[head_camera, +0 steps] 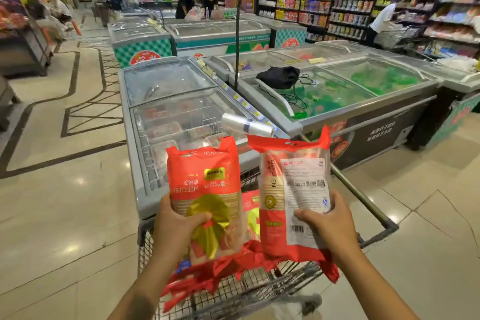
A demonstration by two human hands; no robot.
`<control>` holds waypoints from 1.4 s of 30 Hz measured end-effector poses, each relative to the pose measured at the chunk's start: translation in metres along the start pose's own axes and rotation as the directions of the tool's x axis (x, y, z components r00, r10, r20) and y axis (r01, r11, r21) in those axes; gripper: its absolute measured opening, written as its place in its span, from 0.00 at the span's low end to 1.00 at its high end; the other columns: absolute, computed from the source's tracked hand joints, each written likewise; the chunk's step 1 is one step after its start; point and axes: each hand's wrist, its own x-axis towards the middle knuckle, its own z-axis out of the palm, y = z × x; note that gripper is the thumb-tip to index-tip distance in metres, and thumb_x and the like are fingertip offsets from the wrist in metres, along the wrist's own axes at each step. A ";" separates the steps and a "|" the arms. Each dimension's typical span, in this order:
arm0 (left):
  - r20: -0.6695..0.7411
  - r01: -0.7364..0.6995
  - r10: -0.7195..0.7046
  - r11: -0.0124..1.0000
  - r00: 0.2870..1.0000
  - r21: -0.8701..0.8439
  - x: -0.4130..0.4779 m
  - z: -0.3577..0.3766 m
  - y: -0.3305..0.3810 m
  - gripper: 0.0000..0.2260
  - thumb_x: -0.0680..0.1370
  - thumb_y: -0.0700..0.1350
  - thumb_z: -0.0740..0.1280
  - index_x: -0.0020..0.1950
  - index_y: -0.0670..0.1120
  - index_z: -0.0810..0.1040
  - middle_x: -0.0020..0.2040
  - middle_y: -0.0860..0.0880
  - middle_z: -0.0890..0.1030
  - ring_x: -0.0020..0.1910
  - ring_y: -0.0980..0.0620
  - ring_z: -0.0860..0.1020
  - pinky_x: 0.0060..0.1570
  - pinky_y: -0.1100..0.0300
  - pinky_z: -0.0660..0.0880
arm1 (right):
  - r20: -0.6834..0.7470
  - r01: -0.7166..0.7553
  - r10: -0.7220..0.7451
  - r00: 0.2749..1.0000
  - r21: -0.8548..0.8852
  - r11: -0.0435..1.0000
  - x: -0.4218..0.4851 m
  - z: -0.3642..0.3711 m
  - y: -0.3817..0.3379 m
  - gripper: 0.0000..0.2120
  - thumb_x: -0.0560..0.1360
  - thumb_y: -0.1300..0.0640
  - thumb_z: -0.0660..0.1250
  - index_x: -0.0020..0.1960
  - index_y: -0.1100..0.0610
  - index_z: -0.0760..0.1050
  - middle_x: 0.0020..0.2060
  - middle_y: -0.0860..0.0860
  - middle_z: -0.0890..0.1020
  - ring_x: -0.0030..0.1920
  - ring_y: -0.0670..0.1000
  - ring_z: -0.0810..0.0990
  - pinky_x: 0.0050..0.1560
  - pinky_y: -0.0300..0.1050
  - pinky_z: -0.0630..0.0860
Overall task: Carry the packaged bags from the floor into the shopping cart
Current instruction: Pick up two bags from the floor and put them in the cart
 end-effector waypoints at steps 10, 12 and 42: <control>-0.063 0.313 -0.310 0.949 0.949 0.045 0.101 0.079 -0.085 0.33 0.59 0.39 0.85 0.59 0.51 0.75 0.48 0.48 0.85 0.46 0.47 0.84 0.46 0.52 0.78 | 0.179 -0.204 0.216 0.960 -0.081 0.976 0.162 0.056 0.083 0.34 0.55 0.57 0.83 0.58 0.53 0.74 0.51 0.53 0.85 0.46 0.53 0.87 0.45 0.56 0.85; -0.086 0.374 -0.368 0.924 0.926 0.076 0.119 0.098 -0.103 0.33 0.61 0.40 0.84 0.61 0.48 0.74 0.49 0.47 0.85 0.43 0.49 0.83 0.41 0.57 0.75 | 0.228 -0.263 0.281 0.932 -0.104 0.959 0.190 0.076 0.110 0.30 0.57 0.61 0.84 0.55 0.54 0.74 0.49 0.54 0.86 0.45 0.55 0.87 0.47 0.57 0.85; 0.043 -0.060 0.047 0.472 0.998 0.879 0.176 0.100 -0.078 0.41 0.76 0.68 0.47 0.82 0.45 0.59 0.82 0.41 0.60 0.80 0.40 0.60 0.78 0.43 0.58 | 0.531 0.514 -0.138 0.836 -0.669 0.537 0.207 0.182 0.036 0.38 0.75 0.34 0.53 0.79 0.52 0.64 0.78 0.59 0.65 0.79 0.59 0.61 0.78 0.59 0.57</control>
